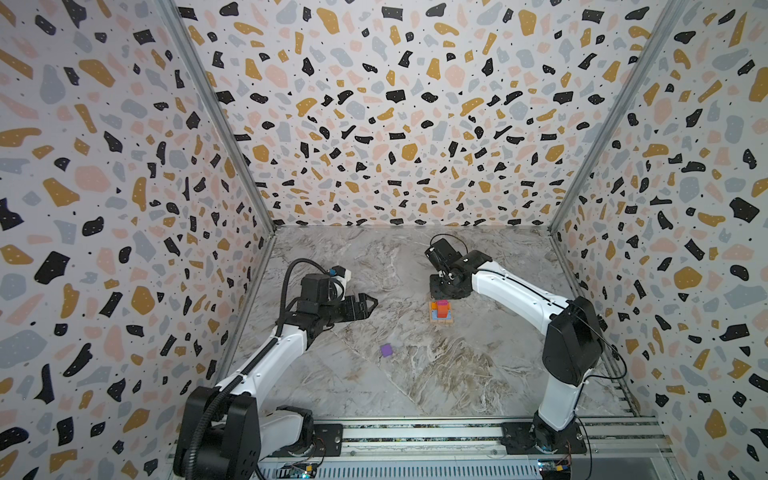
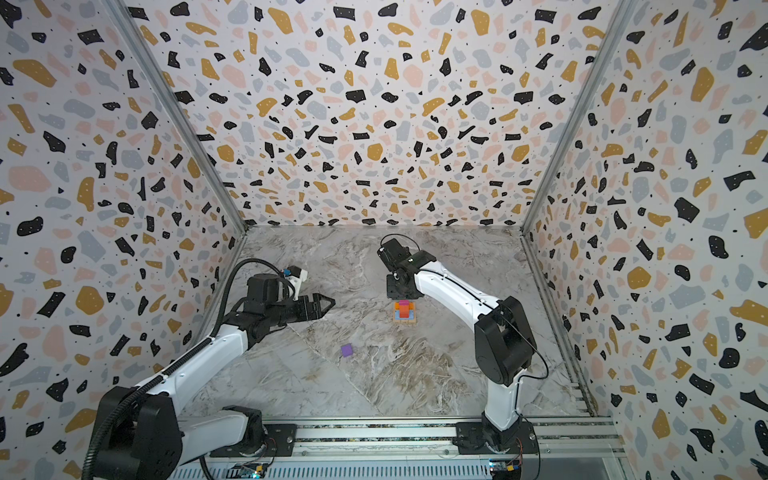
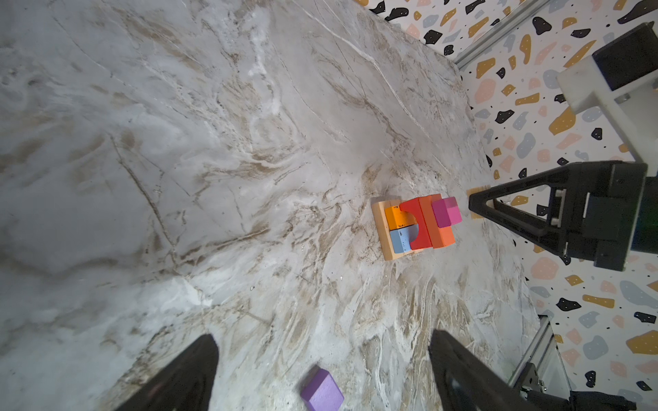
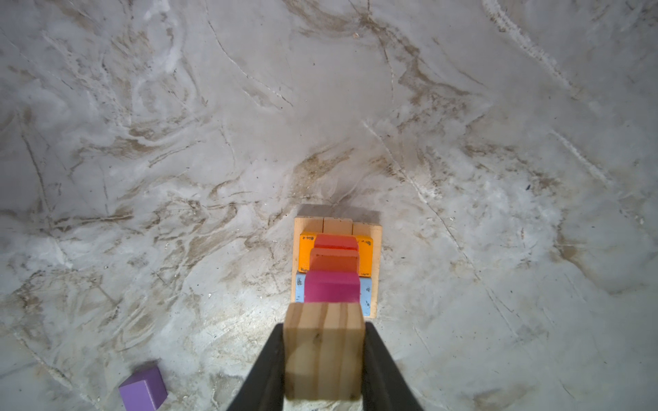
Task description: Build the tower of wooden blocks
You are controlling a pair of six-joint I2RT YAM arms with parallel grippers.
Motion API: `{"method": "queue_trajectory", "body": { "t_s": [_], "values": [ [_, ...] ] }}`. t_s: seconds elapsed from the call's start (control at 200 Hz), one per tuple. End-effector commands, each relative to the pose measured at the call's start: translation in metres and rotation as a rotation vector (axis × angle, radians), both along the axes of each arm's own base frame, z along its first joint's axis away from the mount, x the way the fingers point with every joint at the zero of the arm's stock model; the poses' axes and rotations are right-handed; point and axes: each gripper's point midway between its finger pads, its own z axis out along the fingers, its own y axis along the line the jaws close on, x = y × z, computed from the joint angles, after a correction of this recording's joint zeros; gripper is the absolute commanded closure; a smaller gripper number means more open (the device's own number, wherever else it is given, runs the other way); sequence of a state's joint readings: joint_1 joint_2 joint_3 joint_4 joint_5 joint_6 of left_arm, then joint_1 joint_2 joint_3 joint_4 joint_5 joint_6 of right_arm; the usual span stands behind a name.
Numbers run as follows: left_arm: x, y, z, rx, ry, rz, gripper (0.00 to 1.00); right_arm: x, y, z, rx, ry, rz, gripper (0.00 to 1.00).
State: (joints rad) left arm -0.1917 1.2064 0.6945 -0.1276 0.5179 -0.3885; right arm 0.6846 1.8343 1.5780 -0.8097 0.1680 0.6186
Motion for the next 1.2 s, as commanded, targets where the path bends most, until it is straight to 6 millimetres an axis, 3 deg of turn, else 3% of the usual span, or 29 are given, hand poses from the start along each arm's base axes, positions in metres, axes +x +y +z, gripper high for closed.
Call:
{"method": "queue_trajectory", "body": {
  "t_s": [0.0,1.197],
  "values": [
    [0.004,-0.004,0.014,-0.019,-0.049,-0.01,0.06,0.003,0.0,0.004,0.004,-0.011,0.004,0.77],
    [0.004,-0.003,0.012,-0.017,-0.045,-0.009,0.06,-0.001,-0.006,-0.014,-0.014,0.018,-0.003,0.77]
  ]
}}
